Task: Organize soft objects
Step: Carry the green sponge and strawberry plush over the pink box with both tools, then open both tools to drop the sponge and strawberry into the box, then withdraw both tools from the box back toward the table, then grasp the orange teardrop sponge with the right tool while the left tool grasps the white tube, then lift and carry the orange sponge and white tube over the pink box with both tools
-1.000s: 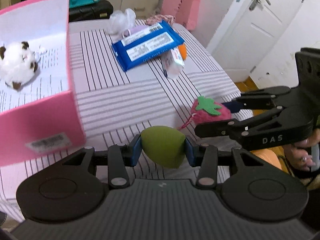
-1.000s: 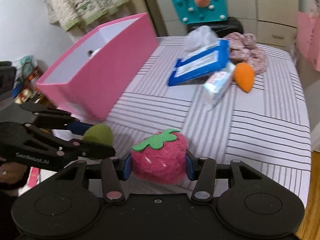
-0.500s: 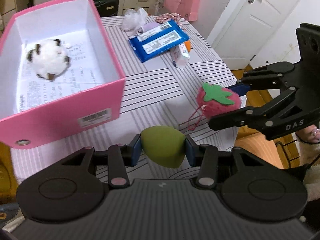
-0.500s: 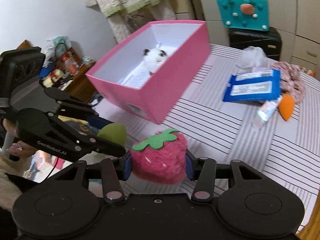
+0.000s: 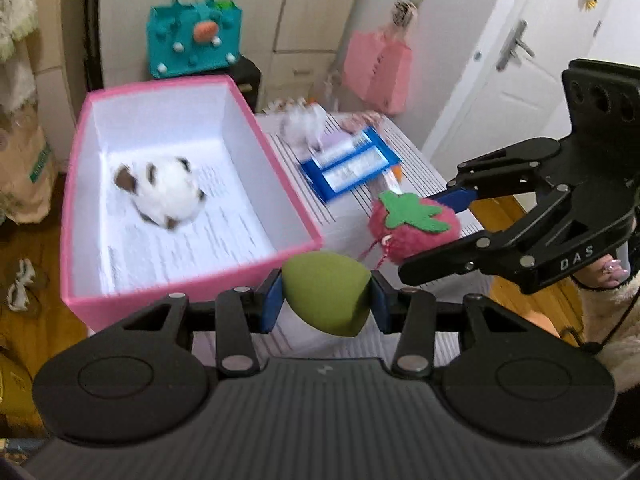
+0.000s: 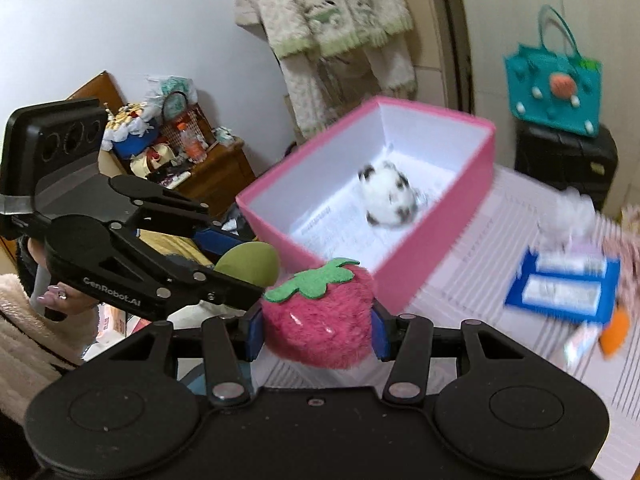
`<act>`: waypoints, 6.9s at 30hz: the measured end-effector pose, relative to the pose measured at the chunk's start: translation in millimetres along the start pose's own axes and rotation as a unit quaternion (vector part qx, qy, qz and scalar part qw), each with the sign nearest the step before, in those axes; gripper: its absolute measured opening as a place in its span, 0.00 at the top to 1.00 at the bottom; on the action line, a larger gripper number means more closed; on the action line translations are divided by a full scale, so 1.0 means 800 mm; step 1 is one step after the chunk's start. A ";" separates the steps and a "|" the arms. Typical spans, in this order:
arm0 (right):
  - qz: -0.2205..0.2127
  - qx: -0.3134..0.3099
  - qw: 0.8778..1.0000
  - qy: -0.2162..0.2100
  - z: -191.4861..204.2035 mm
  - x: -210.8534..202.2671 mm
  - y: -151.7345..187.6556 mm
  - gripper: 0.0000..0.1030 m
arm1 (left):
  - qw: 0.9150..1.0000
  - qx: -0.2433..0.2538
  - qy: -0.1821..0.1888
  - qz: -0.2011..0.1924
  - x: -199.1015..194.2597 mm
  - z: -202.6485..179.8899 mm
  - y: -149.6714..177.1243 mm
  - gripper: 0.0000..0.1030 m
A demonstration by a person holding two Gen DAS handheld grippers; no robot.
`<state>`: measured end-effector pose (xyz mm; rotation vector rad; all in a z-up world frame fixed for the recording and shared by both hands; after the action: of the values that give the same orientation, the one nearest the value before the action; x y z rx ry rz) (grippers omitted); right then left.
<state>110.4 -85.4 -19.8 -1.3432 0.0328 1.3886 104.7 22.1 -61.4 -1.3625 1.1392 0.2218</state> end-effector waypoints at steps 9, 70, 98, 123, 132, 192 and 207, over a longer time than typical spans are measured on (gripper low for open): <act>-0.051 -0.080 0.995 0.030 -0.028 0.040 -0.084 0.46 | 0.996 -0.053 -0.042 -0.065 0.012 0.075 -0.068 0.58; -0.024 -0.028 0.997 0.072 -0.118 0.073 -0.150 0.27 | 0.990 -0.036 -0.135 0.008 0.066 0.167 -0.138 0.35; -0.036 -0.026 0.996 0.081 -0.030 -0.074 -0.037 0.26 | 0.991 0.070 -0.103 0.043 -0.034 0.015 -0.038 0.24; -0.003 0.006 0.989 0.151 -0.138 -0.077 0.122 0.26 | 0.991 0.123 -0.052 0.008 0.074 -0.105 -0.038 0.27; -0.057 0.018 0.988 0.140 -0.192 -0.058 0.128 0.26 | 0.993 0.100 -0.050 -0.033 0.133 -0.125 -0.051 0.27; -0.101 0.046 0.976 0.189 -0.354 -0.037 0.138 0.61 | 0.989 0.080 -0.089 -0.089 0.331 -0.175 -0.060 0.81; -0.082 0.077 0.976 0.187 -0.316 -0.047 0.163 0.61 | 0.998 0.018 -0.036 -0.053 0.301 -0.162 -0.038 0.81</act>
<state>176.1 -324.9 -163.8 -1.4253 0.2691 0.9622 178.4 -208.2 -193.2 -1.3687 1.0041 0.1721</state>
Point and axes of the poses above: each gripper's, at about its wrist camera, not at the fingertips, and x roughly the way its jaws point, z to its left, y to its underside, the point moved 10 cm from there along x, roughly the way its jaws point, and after that the axes turned 5 degrees about -y, right-handed, at the moved point
